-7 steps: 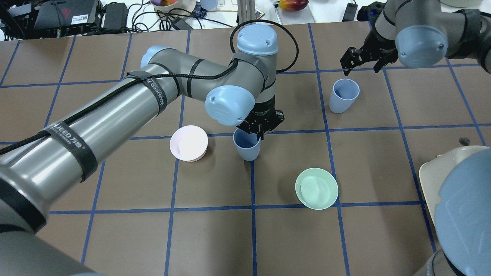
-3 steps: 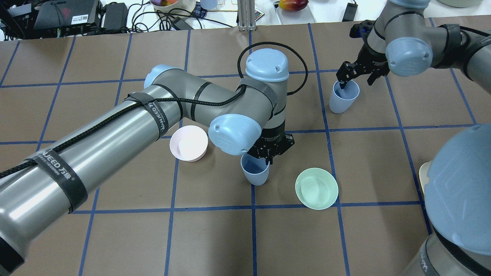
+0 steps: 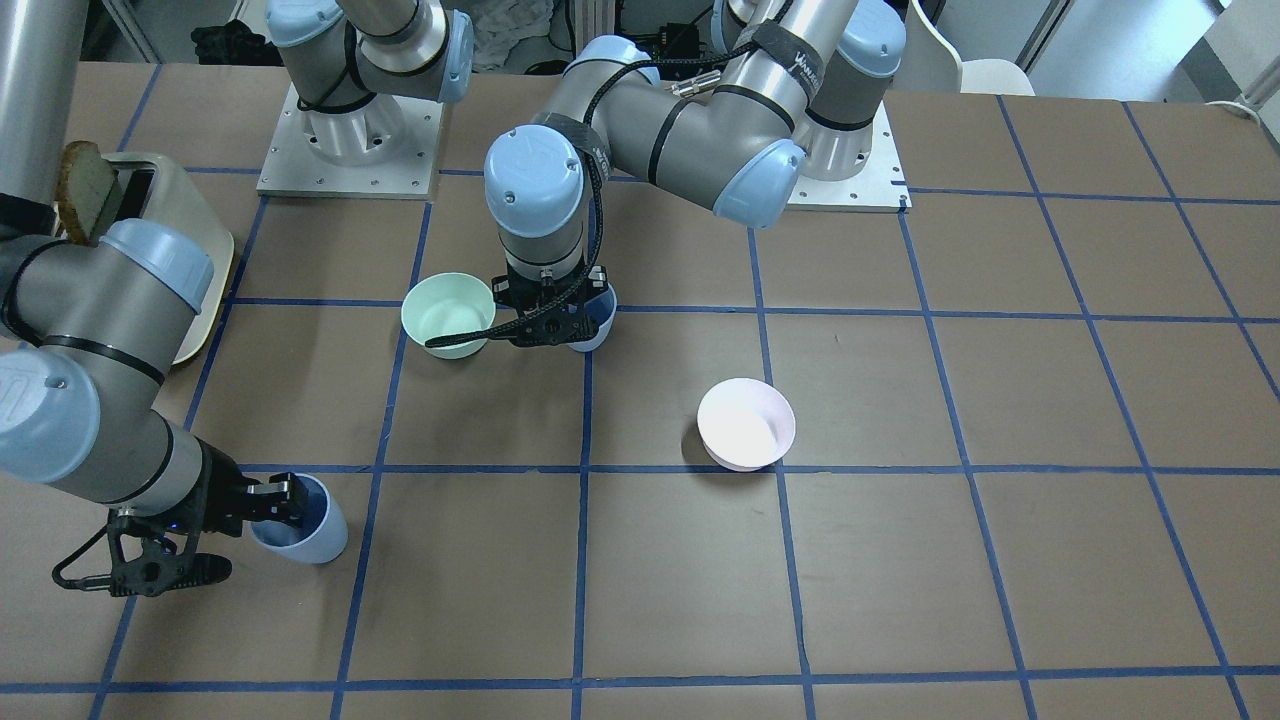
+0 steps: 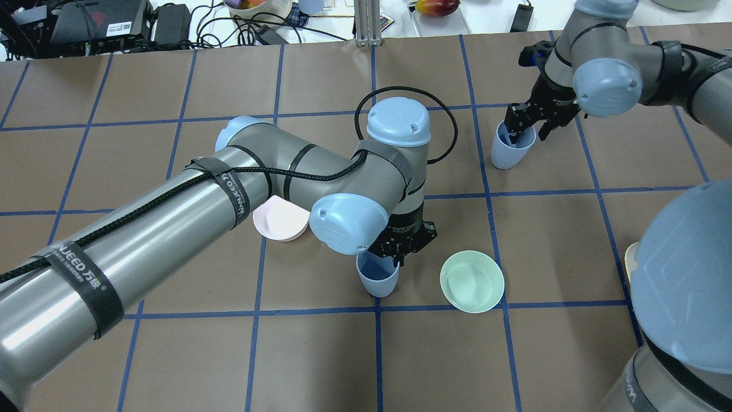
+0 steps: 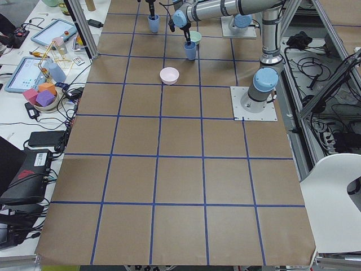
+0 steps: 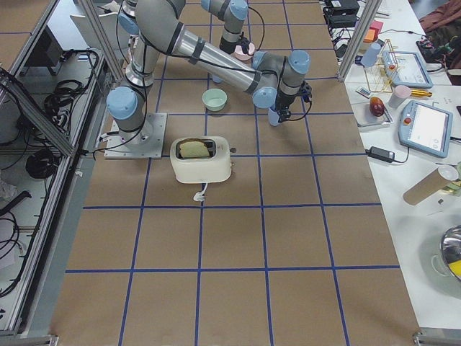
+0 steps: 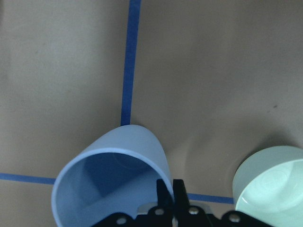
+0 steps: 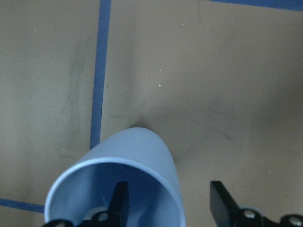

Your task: Stack blue cups with both arms

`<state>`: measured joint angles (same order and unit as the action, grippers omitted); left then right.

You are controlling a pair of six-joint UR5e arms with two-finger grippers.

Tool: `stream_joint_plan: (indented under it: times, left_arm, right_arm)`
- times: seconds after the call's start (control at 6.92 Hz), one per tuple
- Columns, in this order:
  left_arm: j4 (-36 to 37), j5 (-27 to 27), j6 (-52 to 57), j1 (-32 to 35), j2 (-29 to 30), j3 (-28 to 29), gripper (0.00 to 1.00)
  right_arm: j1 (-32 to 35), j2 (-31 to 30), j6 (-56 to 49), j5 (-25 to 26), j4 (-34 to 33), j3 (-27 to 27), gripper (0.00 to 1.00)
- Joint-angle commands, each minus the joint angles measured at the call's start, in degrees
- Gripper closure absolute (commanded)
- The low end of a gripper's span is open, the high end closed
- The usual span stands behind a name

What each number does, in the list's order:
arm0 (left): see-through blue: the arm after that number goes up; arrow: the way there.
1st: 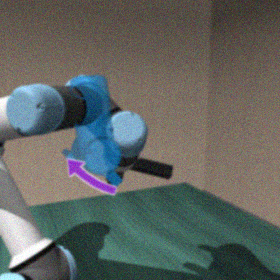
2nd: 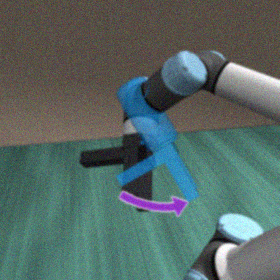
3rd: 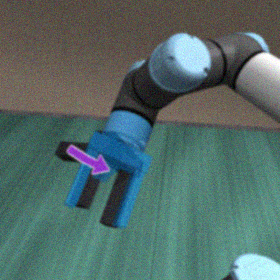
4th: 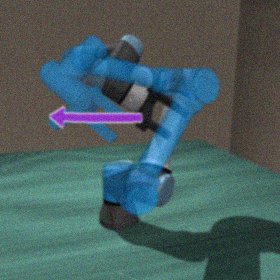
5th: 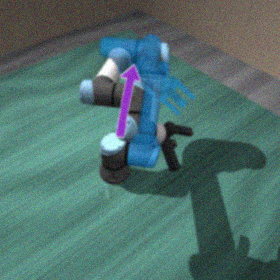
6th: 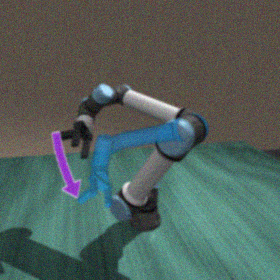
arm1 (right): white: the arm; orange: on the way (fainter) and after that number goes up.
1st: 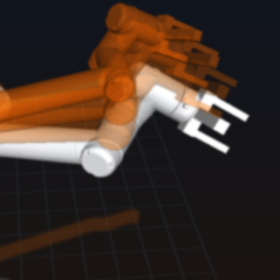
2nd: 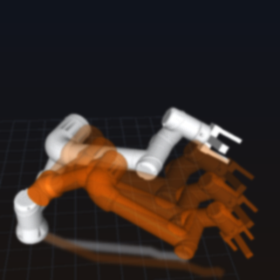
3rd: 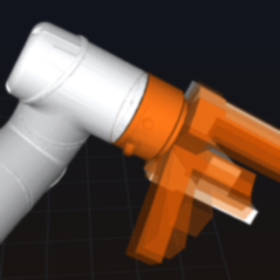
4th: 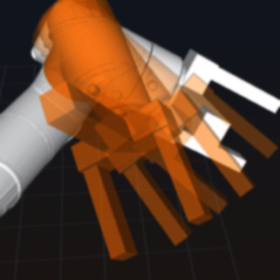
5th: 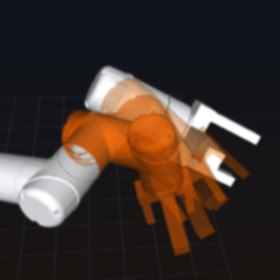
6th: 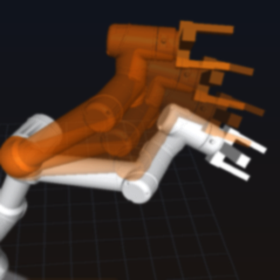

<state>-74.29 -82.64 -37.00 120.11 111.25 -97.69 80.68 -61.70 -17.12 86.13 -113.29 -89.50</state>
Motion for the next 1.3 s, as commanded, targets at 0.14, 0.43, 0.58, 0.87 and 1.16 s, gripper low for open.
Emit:
stream_joint_plan:
  times: [0.14, 0.43, 0.58, 0.87, 1.16]
  left_arm:
    - [1.0, -0.1, -0.2, 0.0, -0.3, -2.0, 1.00]
    - [1.0, 0.3, -0.2, 0.0, -0.9, -1.5, 0.01]
    - [0.9, 0.3, -0.2, 0.1, -1.8, -1.1, 0.00]
    - [-1.7, -0.2, -0.1, -1.5, -5.0, 1.6, 0.00]
    - [-14.3, 0.1, 5.9, -8.5, -9.2, 9.8, 0.00]
  right_arm:
    - [0.0, -0.6, 0.4, 0.3, 4.8, 1.4, 1.00]
    - [0.3, -0.9, 0.7, -0.2, 8.6, 3.8, 1.00]
    - [0.8, -1.6, 0.7, -0.2, 11.7, 5.4, 1.00]
    - [3.0, -5.0, 0.7, -0.7, 20.0, 7.4, 1.00]
    - [6.6, -8.0, 0.8, -0.8, 25.5, 7.2, 1.00]
